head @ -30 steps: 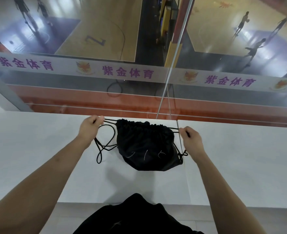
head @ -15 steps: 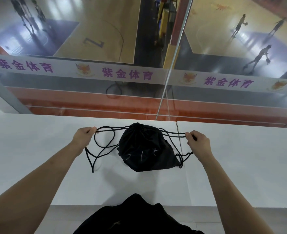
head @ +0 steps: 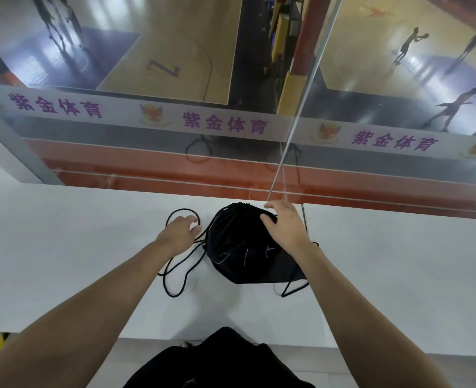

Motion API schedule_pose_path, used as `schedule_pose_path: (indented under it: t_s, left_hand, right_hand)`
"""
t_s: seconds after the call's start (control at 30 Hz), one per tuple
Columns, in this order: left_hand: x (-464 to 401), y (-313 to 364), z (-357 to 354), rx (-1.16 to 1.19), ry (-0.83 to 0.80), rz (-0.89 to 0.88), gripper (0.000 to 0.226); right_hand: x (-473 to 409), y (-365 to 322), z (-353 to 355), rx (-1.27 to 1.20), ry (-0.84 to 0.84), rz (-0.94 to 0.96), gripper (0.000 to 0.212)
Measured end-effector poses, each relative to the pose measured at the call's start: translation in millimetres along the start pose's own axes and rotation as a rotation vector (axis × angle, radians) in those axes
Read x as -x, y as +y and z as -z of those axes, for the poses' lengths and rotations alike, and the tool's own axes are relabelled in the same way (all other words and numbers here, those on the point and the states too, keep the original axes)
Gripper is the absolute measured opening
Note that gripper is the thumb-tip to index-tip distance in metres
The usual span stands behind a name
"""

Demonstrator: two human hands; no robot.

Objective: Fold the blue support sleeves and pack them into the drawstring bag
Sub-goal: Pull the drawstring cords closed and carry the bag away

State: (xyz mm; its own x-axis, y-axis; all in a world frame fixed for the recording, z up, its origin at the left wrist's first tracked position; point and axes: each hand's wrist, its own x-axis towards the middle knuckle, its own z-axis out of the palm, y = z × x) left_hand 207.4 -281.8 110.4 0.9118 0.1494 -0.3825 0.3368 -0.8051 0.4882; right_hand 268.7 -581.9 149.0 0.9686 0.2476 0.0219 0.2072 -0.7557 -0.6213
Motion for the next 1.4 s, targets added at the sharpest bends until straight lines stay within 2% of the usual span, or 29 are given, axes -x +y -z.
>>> schedule_pose_path:
  t_s: [0.13,0.23,0.3,0.43,0.6,0.8,0.93,1.1,1.23,1.4]
  left_hand:
    - [7.1,3.3,1.5,-0.096,0.027,-0.047,0.043]
    - [12.9,-2.0,2.2,-0.113,0.047,-0.030,0.042]
    - [17.3,-6.7,2.9,-0.114,0.058,-0.005,0.042]
    - [32.9,-10.7,1.3,-0.105,0.092,0.069,0.043]
    - [62.3,-8.4,-2.9,-0.047,0.177,0.202,0.042]
    - [129.5,-13.3,-7.8,0.026,0.374,0.397,0.042]
    - [188.7,-24.8,-12.3,0.074,0.516,0.547,0.043]
    - [272.2,-53.5,-17.0,0.167,0.640,0.703,0.042]
    - [351.9,-76.7,-22.1,0.168,0.728,0.794,0.043]
    - [465.8,-110.1,-38.7,0.190,0.854,0.999,0.045]
  right_hand:
    - [-24.8,-28.1,-23.3,0.176,-0.105,0.114,0.047]
    - [-37.3,-34.3,-40.1,0.299,-0.211,0.090,0.072]
    - [-42.2,-35.8,-48.1,0.361,-0.272,0.062,0.078]
    - [-40.5,-37.4,-57.7,0.453,-0.310,0.080,0.071]
    - [-30.9,-49.4,-52.9,0.320,-0.316,0.254,0.058]
    - [-8.1,-91.6,-35.5,0.167,-0.368,0.510,0.049]
    - [14.1,-131.8,-31.9,0.060,-0.398,0.671,0.042]
    - [55.3,-196.2,-44.1,-0.043,-0.527,0.834,0.037]
    - [105.2,-253.5,-67.2,-0.112,-0.645,0.961,0.035]
    - [191.3,-330.0,-106.0,-0.132,-0.777,1.114,0.036]
